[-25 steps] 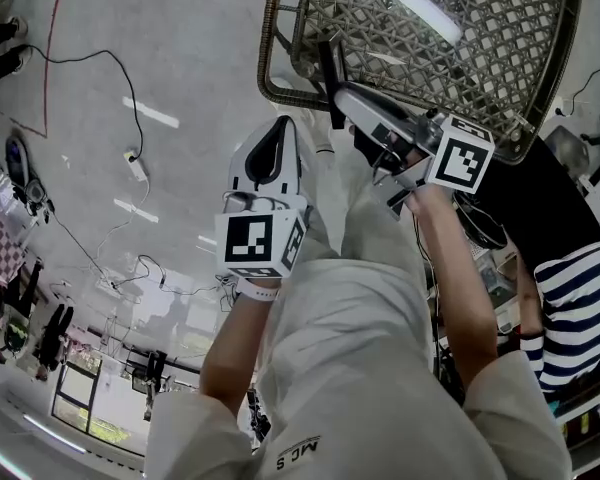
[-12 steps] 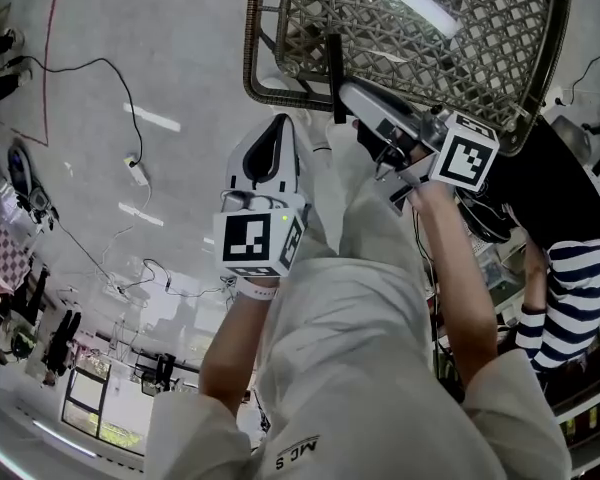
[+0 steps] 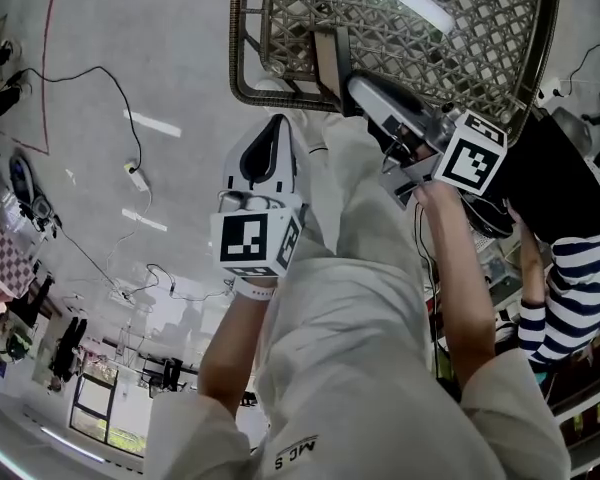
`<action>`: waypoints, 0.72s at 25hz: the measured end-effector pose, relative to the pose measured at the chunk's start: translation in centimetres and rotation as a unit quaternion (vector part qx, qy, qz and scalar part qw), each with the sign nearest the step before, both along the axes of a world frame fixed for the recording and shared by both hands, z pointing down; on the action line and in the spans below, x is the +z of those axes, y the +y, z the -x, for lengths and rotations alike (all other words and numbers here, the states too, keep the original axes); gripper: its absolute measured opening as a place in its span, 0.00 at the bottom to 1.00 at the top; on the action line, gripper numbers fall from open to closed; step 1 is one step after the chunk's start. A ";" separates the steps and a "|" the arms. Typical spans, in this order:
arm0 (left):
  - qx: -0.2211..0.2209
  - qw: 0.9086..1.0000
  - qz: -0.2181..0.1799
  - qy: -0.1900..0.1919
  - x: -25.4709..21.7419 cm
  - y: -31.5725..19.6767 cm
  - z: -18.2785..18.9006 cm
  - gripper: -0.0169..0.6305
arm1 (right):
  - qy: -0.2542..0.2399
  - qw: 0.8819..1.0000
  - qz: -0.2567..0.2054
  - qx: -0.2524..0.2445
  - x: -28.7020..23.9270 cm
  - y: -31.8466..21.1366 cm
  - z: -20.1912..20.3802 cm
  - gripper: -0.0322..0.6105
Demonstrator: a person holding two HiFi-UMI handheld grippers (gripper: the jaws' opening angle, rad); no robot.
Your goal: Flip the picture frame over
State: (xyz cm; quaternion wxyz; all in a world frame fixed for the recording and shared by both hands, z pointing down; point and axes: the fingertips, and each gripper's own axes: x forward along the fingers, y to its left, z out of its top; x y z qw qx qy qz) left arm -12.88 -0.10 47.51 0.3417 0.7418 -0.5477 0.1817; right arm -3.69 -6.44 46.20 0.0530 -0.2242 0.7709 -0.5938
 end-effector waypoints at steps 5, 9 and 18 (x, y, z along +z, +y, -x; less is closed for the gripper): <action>0.010 1.000 0.004 0.002 0.1 0.0 -0.5 0.06 | 0.027 0.999 -0.016 0.019 0.2 -0.5 -1.3 0.15; 0.019 1.000 0.004 0.003 0.1 -0.2 -1.3 0.06 | 0.038 0.998 -0.015 0.039 0.7 -0.8 -3.1 0.13; 0.039 0.999 0.006 0.002 0.1 -0.8 -2.5 0.06 | 0.076 0.994 -0.009 0.081 2.9 -1.5 -5.7 0.11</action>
